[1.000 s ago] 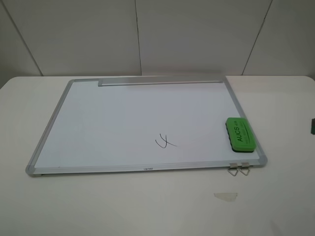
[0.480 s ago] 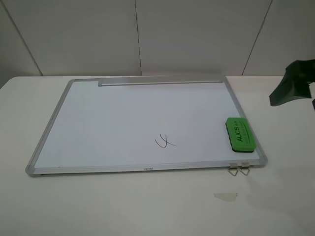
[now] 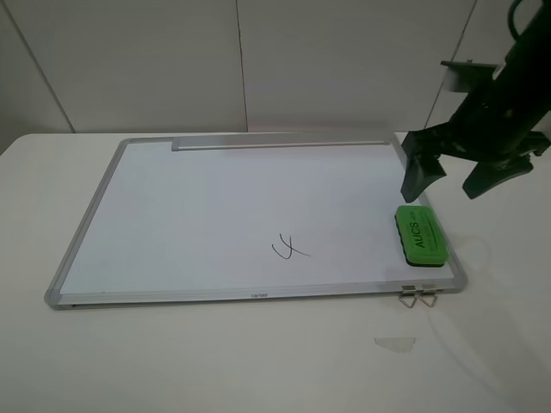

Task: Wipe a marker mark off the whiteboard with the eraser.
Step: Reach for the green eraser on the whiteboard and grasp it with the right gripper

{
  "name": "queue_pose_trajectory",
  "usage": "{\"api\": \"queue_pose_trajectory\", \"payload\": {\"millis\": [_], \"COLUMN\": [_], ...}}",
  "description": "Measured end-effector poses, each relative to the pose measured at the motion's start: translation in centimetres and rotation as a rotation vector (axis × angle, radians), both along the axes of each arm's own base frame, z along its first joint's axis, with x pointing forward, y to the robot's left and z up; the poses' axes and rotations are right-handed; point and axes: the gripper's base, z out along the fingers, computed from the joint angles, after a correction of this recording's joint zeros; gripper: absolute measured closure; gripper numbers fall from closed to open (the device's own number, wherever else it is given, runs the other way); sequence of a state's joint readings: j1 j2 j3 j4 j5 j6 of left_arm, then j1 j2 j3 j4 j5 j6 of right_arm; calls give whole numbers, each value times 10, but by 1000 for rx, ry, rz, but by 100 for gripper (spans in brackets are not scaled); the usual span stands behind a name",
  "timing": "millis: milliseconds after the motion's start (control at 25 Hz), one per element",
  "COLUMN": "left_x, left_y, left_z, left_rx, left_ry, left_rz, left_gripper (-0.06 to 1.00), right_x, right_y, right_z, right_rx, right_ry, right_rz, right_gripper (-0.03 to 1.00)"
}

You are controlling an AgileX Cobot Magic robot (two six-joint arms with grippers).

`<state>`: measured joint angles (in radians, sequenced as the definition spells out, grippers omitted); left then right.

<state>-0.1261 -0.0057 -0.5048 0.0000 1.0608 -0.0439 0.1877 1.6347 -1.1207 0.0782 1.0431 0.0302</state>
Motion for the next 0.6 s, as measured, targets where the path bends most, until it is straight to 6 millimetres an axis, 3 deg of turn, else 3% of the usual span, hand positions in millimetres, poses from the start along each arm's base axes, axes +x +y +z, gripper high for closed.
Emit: {"api": "queue_pose_trajectory", "payload": {"millis": [280, 600], "left_x": [0, 0], "left_y": [0, 0], "left_z": [0, 0], "left_rx": [0, 0], "left_ry": [0, 0], "left_rz": [0, 0], "left_gripper": [26, 26], "right_x": [31, 45], "right_y": [3, 2], "right_z": [-37, -74], "right_rx": [-40, -82], "right_ry": [47, 71], "right_rz": [1, -6], "right_gripper": [14, 14]}}
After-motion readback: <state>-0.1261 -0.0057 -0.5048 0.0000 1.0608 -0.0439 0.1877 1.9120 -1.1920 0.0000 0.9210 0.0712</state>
